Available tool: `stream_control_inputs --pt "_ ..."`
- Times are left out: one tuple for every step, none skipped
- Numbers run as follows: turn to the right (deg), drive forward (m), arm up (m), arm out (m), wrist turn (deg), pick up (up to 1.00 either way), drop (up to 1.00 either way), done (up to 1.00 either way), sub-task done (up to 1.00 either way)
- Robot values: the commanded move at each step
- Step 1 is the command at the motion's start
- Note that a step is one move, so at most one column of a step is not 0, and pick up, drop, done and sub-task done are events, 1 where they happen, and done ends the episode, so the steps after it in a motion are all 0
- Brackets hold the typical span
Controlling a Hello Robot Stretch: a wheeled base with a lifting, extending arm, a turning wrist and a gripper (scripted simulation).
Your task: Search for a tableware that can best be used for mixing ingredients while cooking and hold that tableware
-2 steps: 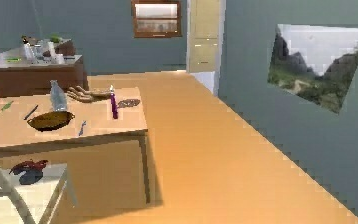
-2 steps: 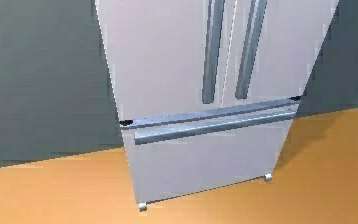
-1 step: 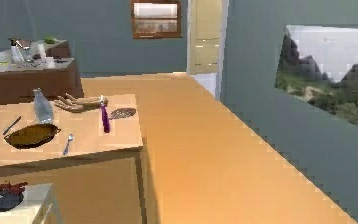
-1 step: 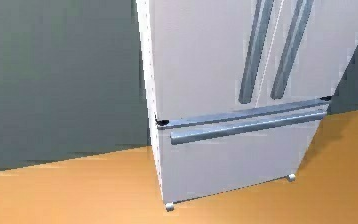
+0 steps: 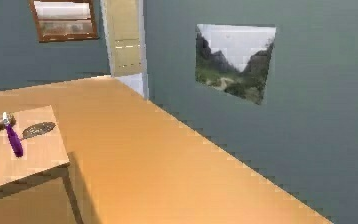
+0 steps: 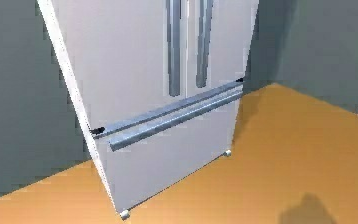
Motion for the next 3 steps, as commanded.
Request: stream_control_inputs --pt "0.0 1.00 0.00 0.00 0.0 0.00 0.00 0.00 0.00" --pt "-33.0 0.00 0.00 0.00 0.0 0.00 0.00 0.00 0.00" --pt "0.0 1.00 0.00 0.00 0.0 0.00 0.00 0.00 0.00"
